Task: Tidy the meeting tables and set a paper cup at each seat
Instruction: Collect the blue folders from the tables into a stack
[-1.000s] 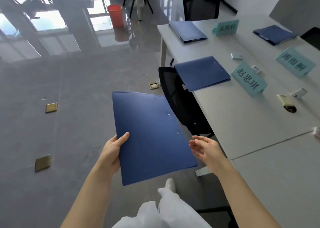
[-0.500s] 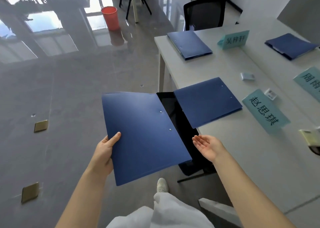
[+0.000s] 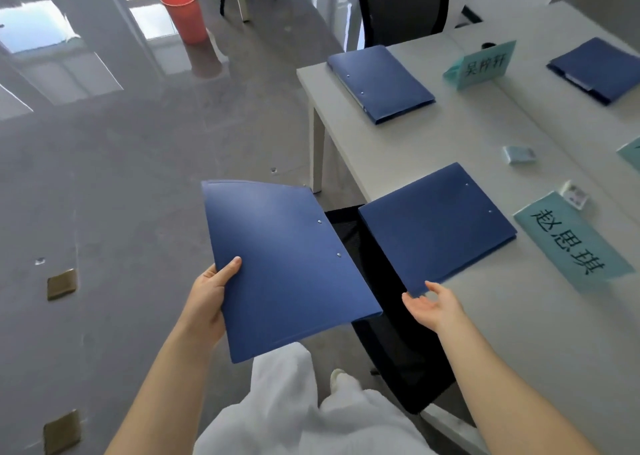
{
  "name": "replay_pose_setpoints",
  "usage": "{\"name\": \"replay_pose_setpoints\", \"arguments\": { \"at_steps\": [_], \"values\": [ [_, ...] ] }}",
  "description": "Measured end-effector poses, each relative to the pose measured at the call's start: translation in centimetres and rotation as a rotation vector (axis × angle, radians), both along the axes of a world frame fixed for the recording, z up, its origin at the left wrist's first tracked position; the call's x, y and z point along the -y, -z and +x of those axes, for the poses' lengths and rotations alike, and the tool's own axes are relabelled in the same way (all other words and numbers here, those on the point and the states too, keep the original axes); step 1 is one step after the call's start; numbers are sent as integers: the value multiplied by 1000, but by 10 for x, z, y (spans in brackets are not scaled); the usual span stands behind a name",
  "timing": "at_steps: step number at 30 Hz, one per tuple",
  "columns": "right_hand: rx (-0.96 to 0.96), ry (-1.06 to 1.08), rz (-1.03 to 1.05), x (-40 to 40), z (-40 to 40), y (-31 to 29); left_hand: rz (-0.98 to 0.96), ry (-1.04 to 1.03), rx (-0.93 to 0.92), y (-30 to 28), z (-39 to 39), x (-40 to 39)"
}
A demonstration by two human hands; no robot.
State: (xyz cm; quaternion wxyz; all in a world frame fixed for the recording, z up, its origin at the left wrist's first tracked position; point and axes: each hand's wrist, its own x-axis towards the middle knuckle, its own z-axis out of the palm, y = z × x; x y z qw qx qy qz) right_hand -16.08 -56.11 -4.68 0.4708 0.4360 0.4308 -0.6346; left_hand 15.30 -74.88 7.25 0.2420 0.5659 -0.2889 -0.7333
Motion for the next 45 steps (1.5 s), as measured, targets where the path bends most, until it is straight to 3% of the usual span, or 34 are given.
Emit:
{"name": "replay_pose_setpoints", "arguments": {
  "at_steps": [8, 18, 22, 27, 35, 45],
  "values": [
    [-166, 115, 129, 31, 12, 7, 21, 219, 15, 7, -7, 95],
    [-429, 140, 170, 48, 11, -24, 16, 347, -10, 1, -41, 131],
    [-484, 268, 83, 50, 12, -46, 7, 344, -19, -5, -50, 135],
    [-388, 339, -103, 51, 24, -75, 0, 328, -35, -10, -62, 138],
    [-435, 3, -322, 62, 31, -123, -52, 313, -30, -16, -82, 141],
    [-699, -536, -293, 92, 28, -143, -109, 262, 22, -29, -98, 147]
  ]
}}
